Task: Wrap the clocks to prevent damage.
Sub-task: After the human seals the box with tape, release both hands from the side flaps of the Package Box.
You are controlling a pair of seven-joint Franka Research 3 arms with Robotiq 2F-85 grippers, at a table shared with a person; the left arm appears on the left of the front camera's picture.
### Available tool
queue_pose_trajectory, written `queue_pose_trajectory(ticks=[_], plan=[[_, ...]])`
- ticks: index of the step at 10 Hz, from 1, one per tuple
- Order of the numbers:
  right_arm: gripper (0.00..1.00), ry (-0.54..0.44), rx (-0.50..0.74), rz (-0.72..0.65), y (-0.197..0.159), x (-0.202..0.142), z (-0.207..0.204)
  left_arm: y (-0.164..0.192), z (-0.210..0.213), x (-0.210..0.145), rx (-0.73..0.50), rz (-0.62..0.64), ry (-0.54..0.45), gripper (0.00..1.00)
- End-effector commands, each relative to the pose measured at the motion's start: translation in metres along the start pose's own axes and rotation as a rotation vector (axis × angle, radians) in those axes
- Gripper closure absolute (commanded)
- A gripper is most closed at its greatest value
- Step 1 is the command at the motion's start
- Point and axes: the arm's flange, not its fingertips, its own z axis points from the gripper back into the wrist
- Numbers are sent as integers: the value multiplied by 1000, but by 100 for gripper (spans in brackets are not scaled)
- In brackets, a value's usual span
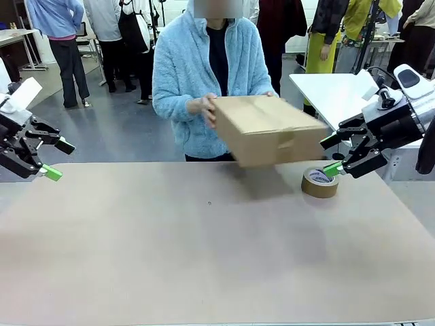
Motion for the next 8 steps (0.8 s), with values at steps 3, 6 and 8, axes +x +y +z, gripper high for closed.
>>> queue_pose_trajectory(ticks=[3, 6, 8], plan=[[0, 0, 0, 0, 0, 0, 0, 0, 0, 0, -6, 0, 5, 0], [0, 0, 0, 0, 0, 0, 0, 0, 0, 0, -6, 0, 5, 0], [0, 0, -3, -7, 0, 0, 1, 7, 8, -1, 4, 85, -192, 0]])
